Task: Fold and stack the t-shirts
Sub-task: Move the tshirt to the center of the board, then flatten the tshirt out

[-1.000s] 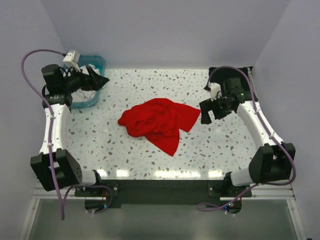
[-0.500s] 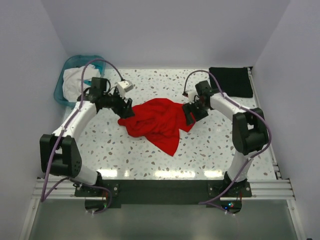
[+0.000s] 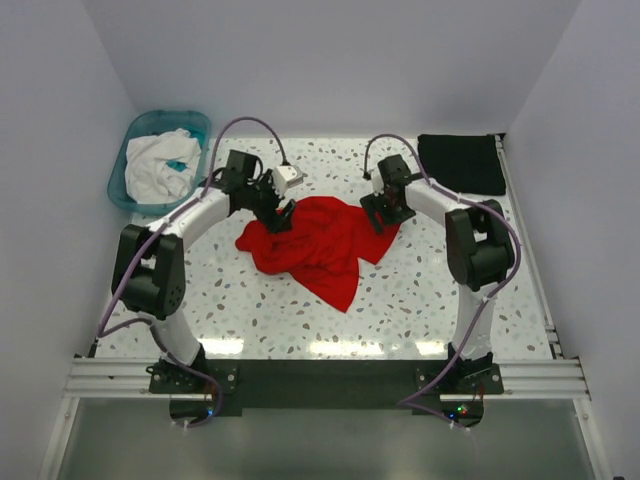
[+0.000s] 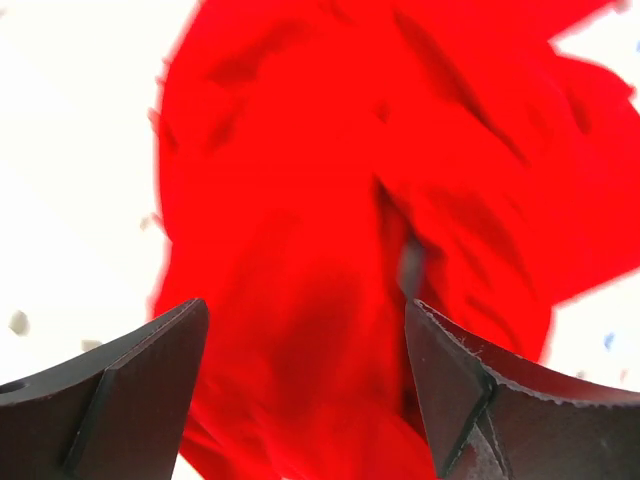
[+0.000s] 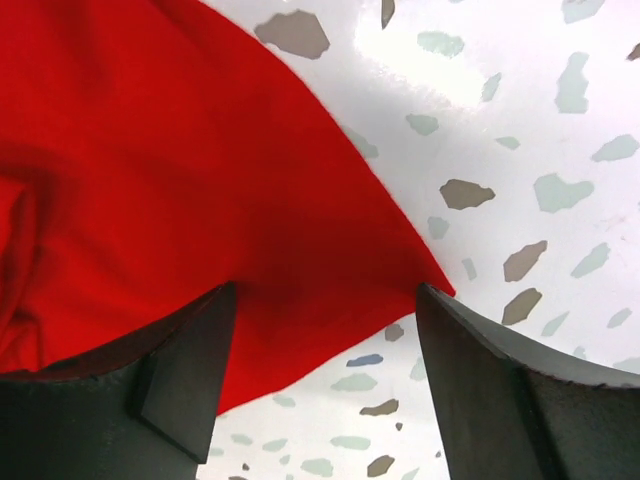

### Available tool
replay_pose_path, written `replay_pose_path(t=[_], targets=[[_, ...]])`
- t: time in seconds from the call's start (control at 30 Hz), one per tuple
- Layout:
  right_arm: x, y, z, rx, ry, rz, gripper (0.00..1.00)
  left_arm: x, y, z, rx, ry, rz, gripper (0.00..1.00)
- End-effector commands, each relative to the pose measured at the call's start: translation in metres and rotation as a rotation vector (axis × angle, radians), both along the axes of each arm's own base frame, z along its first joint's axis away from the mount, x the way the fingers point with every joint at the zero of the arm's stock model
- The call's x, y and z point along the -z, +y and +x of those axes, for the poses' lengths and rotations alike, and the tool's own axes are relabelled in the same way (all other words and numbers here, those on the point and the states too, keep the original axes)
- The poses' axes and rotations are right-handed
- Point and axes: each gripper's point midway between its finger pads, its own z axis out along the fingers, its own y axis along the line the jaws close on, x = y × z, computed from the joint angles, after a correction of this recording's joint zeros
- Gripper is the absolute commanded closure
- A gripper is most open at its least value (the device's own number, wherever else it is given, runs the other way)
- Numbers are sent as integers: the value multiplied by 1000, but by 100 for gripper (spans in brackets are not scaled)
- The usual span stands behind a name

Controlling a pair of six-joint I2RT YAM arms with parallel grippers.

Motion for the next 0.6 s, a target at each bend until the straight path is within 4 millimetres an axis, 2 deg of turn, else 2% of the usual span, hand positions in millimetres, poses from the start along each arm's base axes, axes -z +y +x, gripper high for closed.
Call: replay_pose_path(t=[0.0, 0.03, 0.07, 0.1, 0.13, 0.2, 0.23, 0.3, 0.33, 0.43, 0.47, 0.57], targets=[[5, -6, 12, 27, -32, -71, 25, -37, -24, 56, 27, -201, -49, 16], [7, -6, 10, 22, -25, -75, 27, -47, -30, 67, 46, -247, -61, 16], [10, -7, 9, 21, -17, -75, 32, -47, -35, 72, 62, -257, -65, 17], [14, -7, 7, 17, -11, -76, 36, -37, -42, 73, 97, -237, -80, 18], [16, -7, 5, 10, -3, -78, 44, -44, -49, 79, 139, -272, -90, 18], [21, -6, 3, 0, 16, -75, 50, -35, -60, 79, 201, -249, -128, 21], [23, -6, 1, -11, 29, -75, 53, -40, -66, 83, 231, -268, -144, 21], [24, -2, -1, -25, 39, -59, 60, -29, -76, 79, 283, -227, -173, 22], [24, 0, -2, -33, 45, -50, 64, -34, -83, 81, 319, -246, -177, 22], [19, 3, -5, -56, 54, -38, 82, -18, -97, 70, 395, -195, -176, 23], [16, 2, -4, -59, 48, -36, 98, -8, -99, 68, 411, -178, -167, 23], [3, 0, -2, -66, 22, -43, 100, 9, -101, 57, 465, -151, -129, 29]])
